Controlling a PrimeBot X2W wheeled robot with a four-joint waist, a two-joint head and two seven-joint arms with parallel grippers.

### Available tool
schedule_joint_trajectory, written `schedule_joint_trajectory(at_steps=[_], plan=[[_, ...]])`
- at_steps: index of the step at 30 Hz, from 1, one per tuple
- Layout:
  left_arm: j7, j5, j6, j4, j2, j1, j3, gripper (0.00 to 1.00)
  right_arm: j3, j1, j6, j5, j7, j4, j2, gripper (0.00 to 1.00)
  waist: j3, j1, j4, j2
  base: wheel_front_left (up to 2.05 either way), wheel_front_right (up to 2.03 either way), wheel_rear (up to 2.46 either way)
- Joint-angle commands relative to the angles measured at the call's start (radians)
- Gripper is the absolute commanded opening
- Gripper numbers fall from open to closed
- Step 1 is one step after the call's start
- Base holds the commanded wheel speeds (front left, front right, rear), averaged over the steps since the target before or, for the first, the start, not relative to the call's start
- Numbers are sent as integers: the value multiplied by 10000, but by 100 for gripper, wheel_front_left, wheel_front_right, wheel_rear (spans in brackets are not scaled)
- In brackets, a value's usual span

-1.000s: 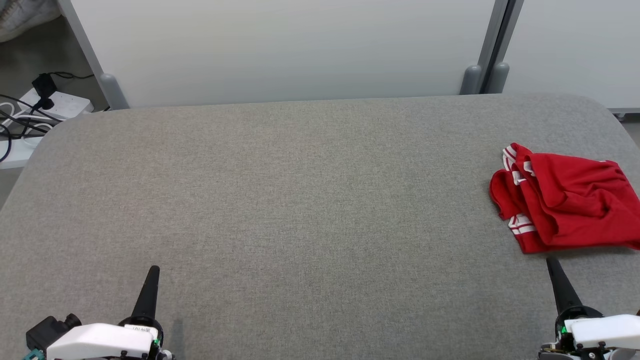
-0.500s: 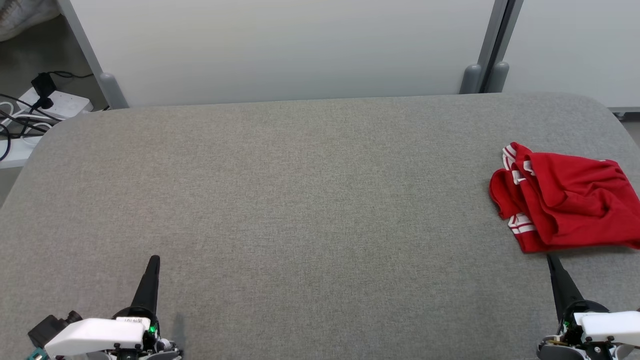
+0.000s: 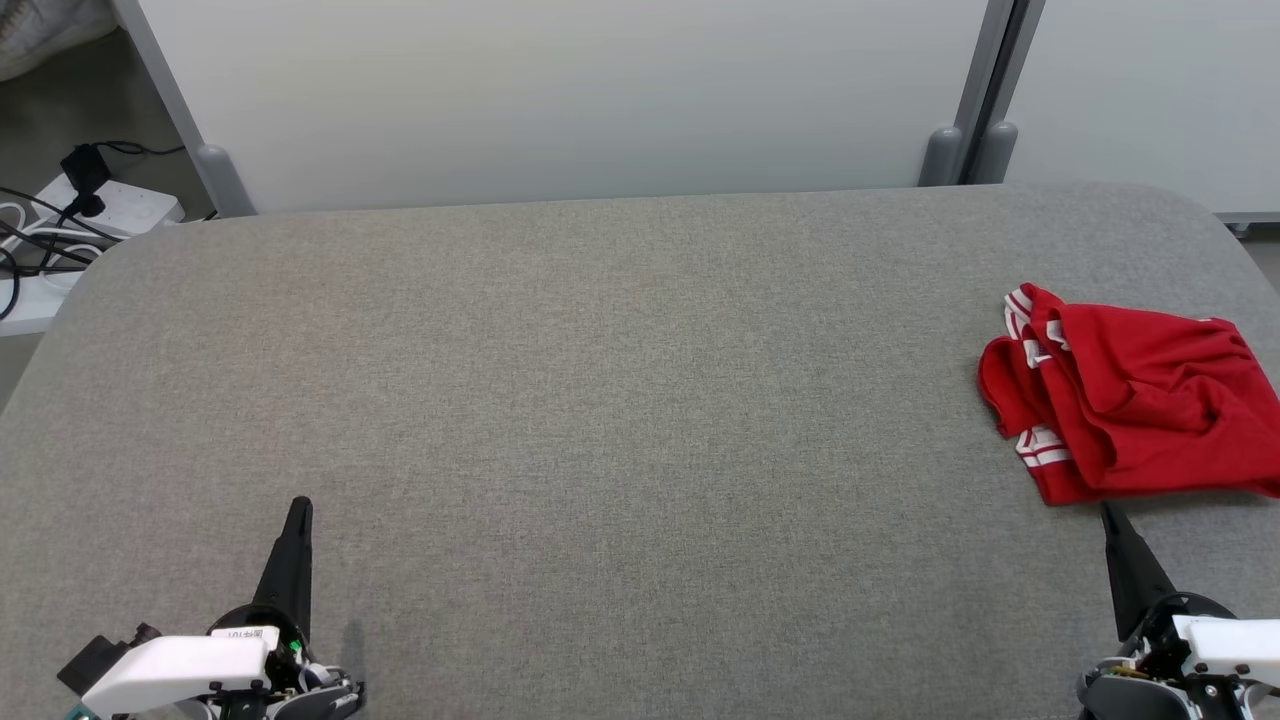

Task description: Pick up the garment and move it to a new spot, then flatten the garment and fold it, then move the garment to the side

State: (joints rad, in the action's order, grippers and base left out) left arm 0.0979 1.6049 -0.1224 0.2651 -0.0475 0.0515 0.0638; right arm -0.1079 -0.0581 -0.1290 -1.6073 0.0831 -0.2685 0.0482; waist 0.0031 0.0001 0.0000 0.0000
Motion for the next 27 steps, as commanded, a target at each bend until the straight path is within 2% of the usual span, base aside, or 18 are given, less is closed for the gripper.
schedule_joint_trajectory(at_steps=[1, 27], plan=[[68, 126, -82, -200, -109, 556, 394, 0, 181, -476, -17, -212, 108, 251, 195, 0, 0, 0, 0, 0, 0, 0, 0], [98, 94, -82, -200, -83, 559, 432, 0, 107, -483, -17, -150, 167, 247, 143, 0, 0, 0, 0, 0, 0, 0, 0]])
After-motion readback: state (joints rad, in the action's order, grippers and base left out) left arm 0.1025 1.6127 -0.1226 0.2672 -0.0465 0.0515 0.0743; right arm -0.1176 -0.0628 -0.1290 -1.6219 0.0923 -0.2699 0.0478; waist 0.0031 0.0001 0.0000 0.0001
